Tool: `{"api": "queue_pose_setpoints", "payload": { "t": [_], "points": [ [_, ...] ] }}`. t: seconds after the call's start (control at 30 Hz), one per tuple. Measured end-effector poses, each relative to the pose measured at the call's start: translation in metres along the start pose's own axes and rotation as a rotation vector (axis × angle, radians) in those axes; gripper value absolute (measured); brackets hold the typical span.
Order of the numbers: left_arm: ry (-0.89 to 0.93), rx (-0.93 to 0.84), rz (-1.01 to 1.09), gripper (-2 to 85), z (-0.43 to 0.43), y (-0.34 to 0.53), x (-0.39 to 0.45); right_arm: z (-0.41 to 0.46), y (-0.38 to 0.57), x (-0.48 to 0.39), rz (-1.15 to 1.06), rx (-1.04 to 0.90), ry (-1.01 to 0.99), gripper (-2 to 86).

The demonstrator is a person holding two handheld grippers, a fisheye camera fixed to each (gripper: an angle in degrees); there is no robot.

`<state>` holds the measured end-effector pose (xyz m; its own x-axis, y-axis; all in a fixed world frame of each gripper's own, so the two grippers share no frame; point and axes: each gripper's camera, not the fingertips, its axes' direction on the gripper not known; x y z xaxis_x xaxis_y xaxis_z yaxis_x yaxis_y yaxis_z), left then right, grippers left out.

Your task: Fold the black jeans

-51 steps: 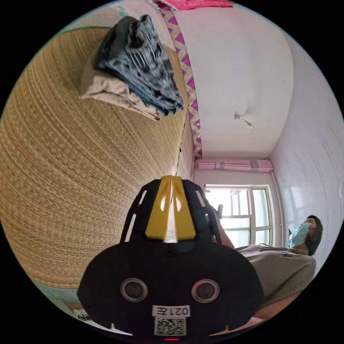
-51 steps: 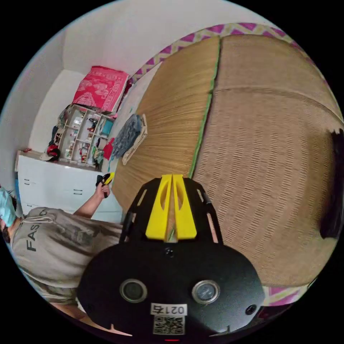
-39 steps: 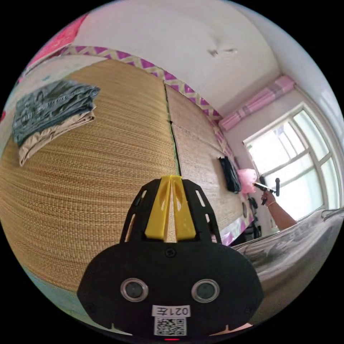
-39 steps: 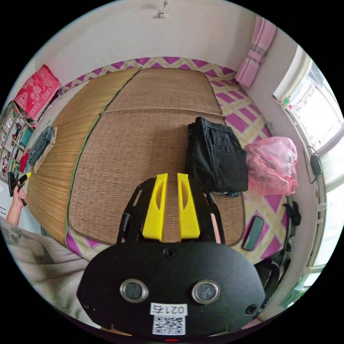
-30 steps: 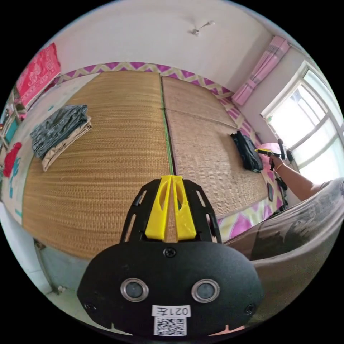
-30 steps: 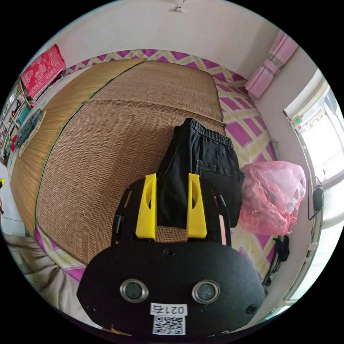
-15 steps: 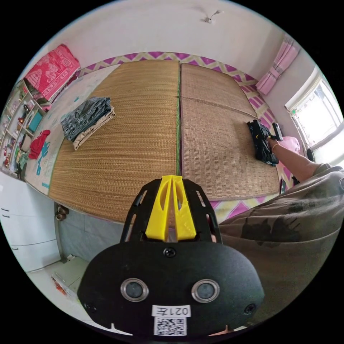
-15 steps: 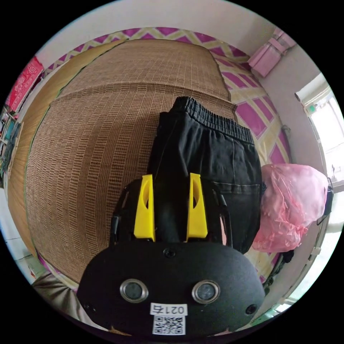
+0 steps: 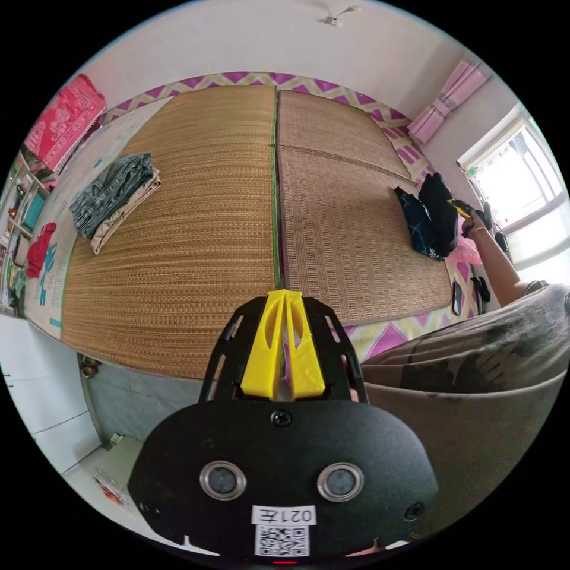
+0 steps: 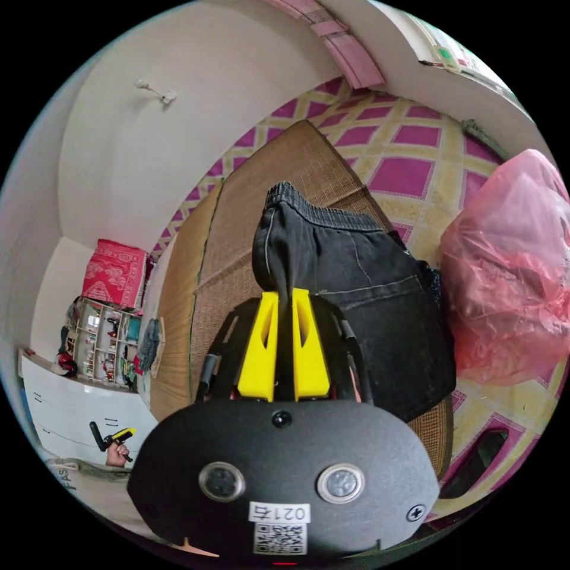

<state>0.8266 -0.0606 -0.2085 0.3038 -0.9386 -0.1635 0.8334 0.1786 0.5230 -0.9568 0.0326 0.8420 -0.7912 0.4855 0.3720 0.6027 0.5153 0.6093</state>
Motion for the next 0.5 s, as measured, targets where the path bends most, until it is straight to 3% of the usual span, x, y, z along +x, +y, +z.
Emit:
{"api": "queue_pose_setpoints", "payload": {
  "t": [0.23, 0.37, 0.5],
  "points": [
    [0.119, -0.001, 0.059, -0.9, 0.023, -0.019, -0.053, -0.046, 0.03, -0.128, -0.33, 0.064, -0.083, 2.3],
    [0.18, 0.027, 0.119, -0.9, 0.027, -0.022, -0.098, -0.012, 0.062, -0.261, -0.547, 0.044, -0.118, 1.8],
    [0.223, 0.06, 0.135, -1.0, 0.023, -0.003, -0.156, 0.071, 0.112, -0.405, -0.792, -0.022, -0.017, 1.7]
  ]
}}
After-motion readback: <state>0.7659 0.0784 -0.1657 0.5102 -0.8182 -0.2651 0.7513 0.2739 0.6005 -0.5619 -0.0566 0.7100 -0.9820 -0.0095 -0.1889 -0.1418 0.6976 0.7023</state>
